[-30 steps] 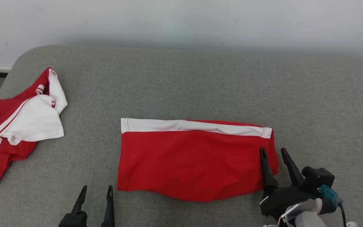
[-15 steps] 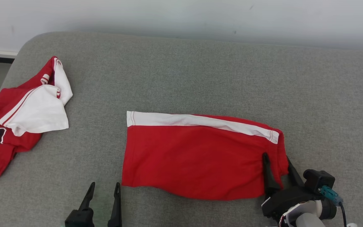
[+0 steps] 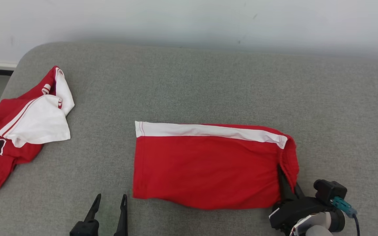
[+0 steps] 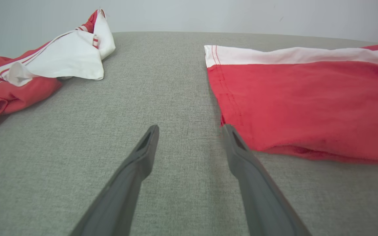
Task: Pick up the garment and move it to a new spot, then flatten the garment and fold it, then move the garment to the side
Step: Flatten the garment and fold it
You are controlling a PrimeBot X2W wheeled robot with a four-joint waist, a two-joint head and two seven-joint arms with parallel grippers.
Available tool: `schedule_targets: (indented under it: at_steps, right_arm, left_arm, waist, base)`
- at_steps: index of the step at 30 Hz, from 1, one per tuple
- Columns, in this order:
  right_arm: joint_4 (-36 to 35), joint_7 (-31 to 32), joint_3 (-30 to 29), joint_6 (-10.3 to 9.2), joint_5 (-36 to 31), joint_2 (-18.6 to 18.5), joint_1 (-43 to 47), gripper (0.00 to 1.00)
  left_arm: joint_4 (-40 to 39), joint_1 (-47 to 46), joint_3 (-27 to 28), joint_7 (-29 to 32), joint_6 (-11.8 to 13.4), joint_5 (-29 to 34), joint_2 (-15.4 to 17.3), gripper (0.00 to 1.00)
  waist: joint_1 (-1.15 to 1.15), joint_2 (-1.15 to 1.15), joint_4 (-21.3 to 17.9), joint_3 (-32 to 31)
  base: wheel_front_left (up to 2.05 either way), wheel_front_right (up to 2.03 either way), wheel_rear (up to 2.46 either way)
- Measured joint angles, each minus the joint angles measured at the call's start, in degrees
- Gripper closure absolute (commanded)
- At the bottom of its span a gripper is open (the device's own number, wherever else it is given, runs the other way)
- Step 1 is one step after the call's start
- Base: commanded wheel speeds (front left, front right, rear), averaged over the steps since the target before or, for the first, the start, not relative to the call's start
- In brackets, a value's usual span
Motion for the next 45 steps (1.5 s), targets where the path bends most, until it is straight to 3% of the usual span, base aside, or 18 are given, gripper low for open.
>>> schedule_targets:
  at_steps: [10, 22, 27, 32, 34, 35, 36, 40, 45]
  right_arm:
    - [-3.07, 0.00, -1.26, 0.00, 0.38, -2.80, 2.12, 1.00]
    - [-6.75, 0.70, 14.85, 0.00, 5.15, -3.14, -1.38, 0.98]
    - [-3.48, 2.27, 21.43, 0.00, 6.31, -2.53, -4.84, 0.95]
    - [3.46, 2.14, 23.87, 0.00, 5.83, -1.65, -8.43, 0.93]
    - [6.64, 1.89, 23.69, 0.00, 5.69, -1.13, -9.85, 0.74]
    - [8.01, 1.58, 23.60, 0.00, 5.68, -0.88, -10.48, 0.52]
    - [9.27, 1.46, 23.76, 0.00, 5.75, -0.69, -11.14, 0.00]
    - [11.82, 0.68, 24.53, 0.00, 7.58, -0.16, -13.11, 0.00]
    - [9.43, 0.23, 27.00, 0.00, 12.37, 0.05, -13.79, 0.00]
  left_arm:
    - [0.93, 2.23, 0.47, 0.00, -0.89, 0.66, 0.00, 0.00]
    - [1.54, 3.26, -1.07, 0.00, -1.43, -0.14, -0.02, 0.00]
    - [1.88, 3.23, -2.56, 0.00, -1.59, -0.64, -0.02, 0.00]
    - [2.32, 3.23, -3.41, 0.00, -1.57, -1.22, -0.02, 0.00]
    - [2.38, 3.31, -3.47, 0.00, -1.34, -1.21, -0.01, 0.00]
    - [2.45, 3.37, -3.45, 0.00, -1.34, -1.21, -0.01, 0.00]
    - [2.59, 3.44, -3.36, 0.00, -1.33, -1.19, -0.02, 0.00]
    - [2.57, 3.88, -2.76, 0.00, -1.23, -1.16, -0.02, 0.00]
    - [2.45, 4.19, -1.45, 0.00, -0.74, -1.13, 0.00, 0.00]
  waist:
    - [-0.01, 0.00, -2.06, -3.46]
    - [-0.01, -0.01, -2.01, -5.76]
    - [-0.01, -0.01, 0.75, -5.68]
    - [-0.01, 0.00, 4.67, -5.52]
    - [-0.01, 0.00, 6.35, -5.46]
    - [-0.01, 0.00, 7.16, -5.43]
    - [-0.01, -0.01, 7.97, -5.40]
    - [-0.01, 0.00, 10.61, -5.26]
    - [-0.01, -0.01, 11.08, -5.09]
  base:
    - [0.00, 0.00, 0.00]
    - [0.00, 0.00, 0.00]
    - [0.00, 0.00, 0.00]
    - [0.00, 0.00, 0.00]
    - [0.00, 0.00, 0.00]
    - [0.00, 0.00, 0.00]
    - [0.00, 0.00, 0.00]
    - [0.00, 0.00, 0.00]
    - [0.00, 0.00, 0.00]
